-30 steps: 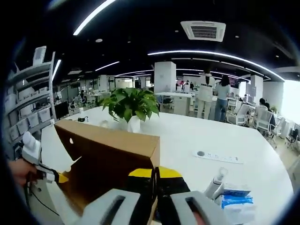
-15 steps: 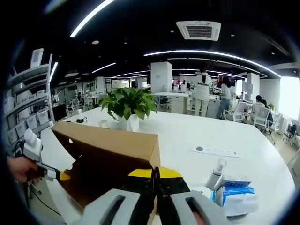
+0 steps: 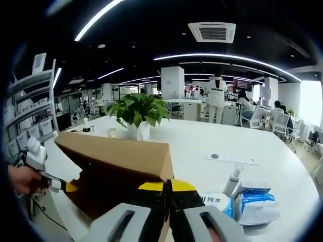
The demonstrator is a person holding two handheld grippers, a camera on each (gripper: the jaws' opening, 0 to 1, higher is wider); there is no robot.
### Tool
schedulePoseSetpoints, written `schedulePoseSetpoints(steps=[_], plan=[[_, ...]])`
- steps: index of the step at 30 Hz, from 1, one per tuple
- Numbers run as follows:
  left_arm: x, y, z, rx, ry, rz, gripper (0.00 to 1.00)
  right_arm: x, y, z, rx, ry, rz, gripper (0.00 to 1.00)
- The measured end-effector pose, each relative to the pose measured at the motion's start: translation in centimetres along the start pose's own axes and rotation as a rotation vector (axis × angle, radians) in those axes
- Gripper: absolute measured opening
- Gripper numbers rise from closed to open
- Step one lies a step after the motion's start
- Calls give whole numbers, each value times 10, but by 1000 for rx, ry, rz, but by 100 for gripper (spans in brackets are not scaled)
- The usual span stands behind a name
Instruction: Operate the shoe box by opening the lid, removing the specified soft item, and placing it in the target area until the item is outside and the box remains undamaged.
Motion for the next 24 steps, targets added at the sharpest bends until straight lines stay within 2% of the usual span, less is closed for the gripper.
schedulePoseSetpoints(steps=[24], plan=[[1,-4,1,-50,-1,42,15,8,4,22,-20,30,-6,0]])
Point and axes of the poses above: the point that each gripper's makers call its tool centre point, and the gripper's own axes: x roughly backward along the fingers, y roughly to its left, z roughly out of its underside, the point moved 3 cm from there along x, roughly backward along the fingers, and after that the axes turned 9 degrees about -z, right-handed, at the moved point
